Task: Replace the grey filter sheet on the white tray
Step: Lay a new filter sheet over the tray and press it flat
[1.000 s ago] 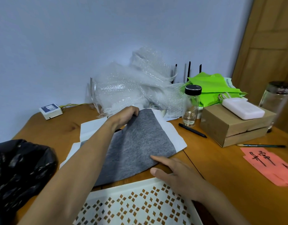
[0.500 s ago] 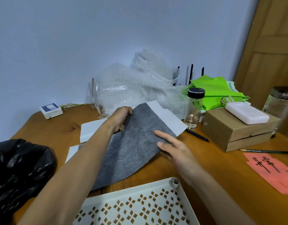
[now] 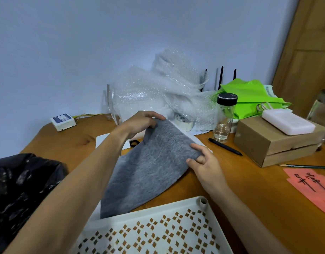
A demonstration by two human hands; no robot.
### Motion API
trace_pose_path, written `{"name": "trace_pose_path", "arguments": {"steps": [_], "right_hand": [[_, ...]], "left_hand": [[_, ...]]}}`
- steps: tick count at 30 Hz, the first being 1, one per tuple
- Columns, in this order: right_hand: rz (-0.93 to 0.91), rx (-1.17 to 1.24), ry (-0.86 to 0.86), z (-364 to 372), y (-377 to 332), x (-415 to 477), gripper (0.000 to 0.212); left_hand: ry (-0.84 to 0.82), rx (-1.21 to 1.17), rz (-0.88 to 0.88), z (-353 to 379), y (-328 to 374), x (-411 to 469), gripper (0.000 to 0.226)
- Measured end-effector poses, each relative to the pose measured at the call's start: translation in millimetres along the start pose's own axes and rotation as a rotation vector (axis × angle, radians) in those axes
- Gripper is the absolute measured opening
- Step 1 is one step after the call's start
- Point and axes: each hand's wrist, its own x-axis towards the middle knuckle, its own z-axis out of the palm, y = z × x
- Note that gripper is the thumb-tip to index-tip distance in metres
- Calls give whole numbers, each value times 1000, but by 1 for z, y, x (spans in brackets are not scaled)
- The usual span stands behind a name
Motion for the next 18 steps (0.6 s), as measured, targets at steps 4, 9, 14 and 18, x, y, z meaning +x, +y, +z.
{"name": "trace_pose_path", "arguments": {"steps": [4, 9, 14, 18], "right_hand": [[16, -120, 76, -3, -3, 0, 50], [5, -228, 94, -9, 2, -2, 29], [-138, -356, 130, -10, 1, -9, 14], [-204, -501, 136, -14, 0, -11, 21]], "left_hand": [[-20, 292, 51, 6, 14, -3, 41], [26, 700, 189, 16, 33, -6, 21], [66, 816, 262, 20, 45, -10, 17], [-28, 661, 274, 16, 49, -17, 19]]}}
